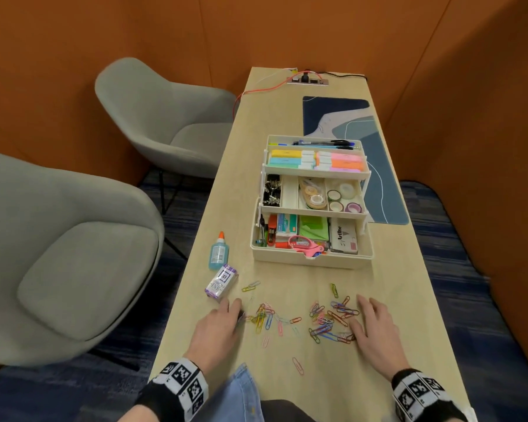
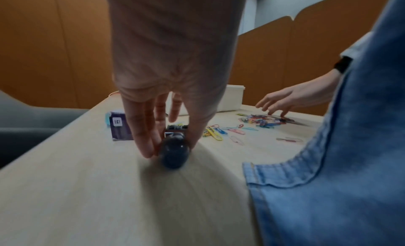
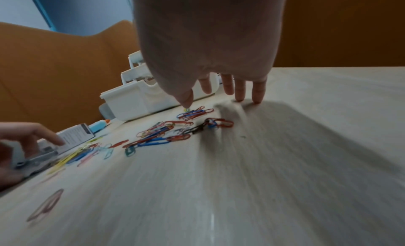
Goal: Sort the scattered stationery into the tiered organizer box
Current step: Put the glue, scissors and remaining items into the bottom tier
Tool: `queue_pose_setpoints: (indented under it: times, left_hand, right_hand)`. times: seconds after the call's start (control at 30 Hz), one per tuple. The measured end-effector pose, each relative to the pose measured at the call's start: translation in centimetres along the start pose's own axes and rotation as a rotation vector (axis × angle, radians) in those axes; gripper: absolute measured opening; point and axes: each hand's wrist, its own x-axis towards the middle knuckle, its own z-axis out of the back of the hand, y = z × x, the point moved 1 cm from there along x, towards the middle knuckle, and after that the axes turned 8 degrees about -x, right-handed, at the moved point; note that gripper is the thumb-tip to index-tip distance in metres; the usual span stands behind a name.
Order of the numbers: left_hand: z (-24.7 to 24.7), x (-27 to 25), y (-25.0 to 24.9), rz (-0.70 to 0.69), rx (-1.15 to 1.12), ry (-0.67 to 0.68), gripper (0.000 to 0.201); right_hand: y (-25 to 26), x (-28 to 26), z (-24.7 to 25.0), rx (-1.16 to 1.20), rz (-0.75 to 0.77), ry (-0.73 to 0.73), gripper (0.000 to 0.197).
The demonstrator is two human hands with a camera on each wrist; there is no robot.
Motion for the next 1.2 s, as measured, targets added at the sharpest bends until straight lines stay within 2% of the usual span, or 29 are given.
queue_pose_setpoints:
  times: [0.17,0.3,0.33,0.4,0.47,0.53,0.67,0.77,0.9,1.0,1.1,1.2]
  left_hand:
    - [0.3,0.7,0.0,0.040,-0.060,0.116,0.028]
    - [2.2,1.6,-1.3,-0.002,-0.430,0.195,0.035]
    - [3.1,2.1,-1.9,-0.013,-0.513,0.178,0.037]
    - [5.3,3.4,-2.7,-0.015,-0.618,0.057,0.040]
    - [8.0,4.4,-2.8,-0.001,-0.667,-0.094,0.041]
    - [10.6,4.9,-2.0,0.014,-0.666,-0.218,0.041]
    - [14.3,4.4,0.3,0.063,-0.657,-0.372,0.042]
    - [15.3,3.4,1.0,0.071,-0.740,-0.469,0.041]
    - [14.3,2.3,2.0,0.099,-0.794,-0.448,0.043]
    - [13.3,2.5,2.1,0.122,-0.806,-0.394,0.044]
    - [12.8,3.6,1.2,0.119,-0.799,-0.338,0.044]
    - [13.0,5.4,-0.6,0.080,-0.756,-0.255,0.044]
  right_hand:
    - [0.0,-0.2,0.2,0.050,-0.008,0.004,0.049]
    - [-0.5,-0.3,0.3,0.056,-0.006,0.025,0.048]
    - [-0.3,-0.2,0.4,0.057,0.000,0.021,0.048]
    - [0.8,0.4,0.7,0.041,0.053,-0.012,0.047]
    - [3.4,0.8,1.1,0.005,0.195,-0.036,0.045]
    - [7.5,0.9,1.4,-0.041,0.413,0.014,0.046]
    - [16.3,1.5,0.8,-0.197,0.857,0.105,0.056]
    - [21.5,3.1,-0.4,-0.324,0.991,0.081,0.068]
    - [24.9,4.7,-0.9,-0.497,0.987,0.094,0.052]
    - [25.4,5.1,-0.9,-0.472,0.943,0.100,0.038]
    - [24.6,4.9,-0.7,-0.396,0.945,0.129,0.044]
    - [22.0,4.3,0.2,-0.195,0.889,0.246,0.047]
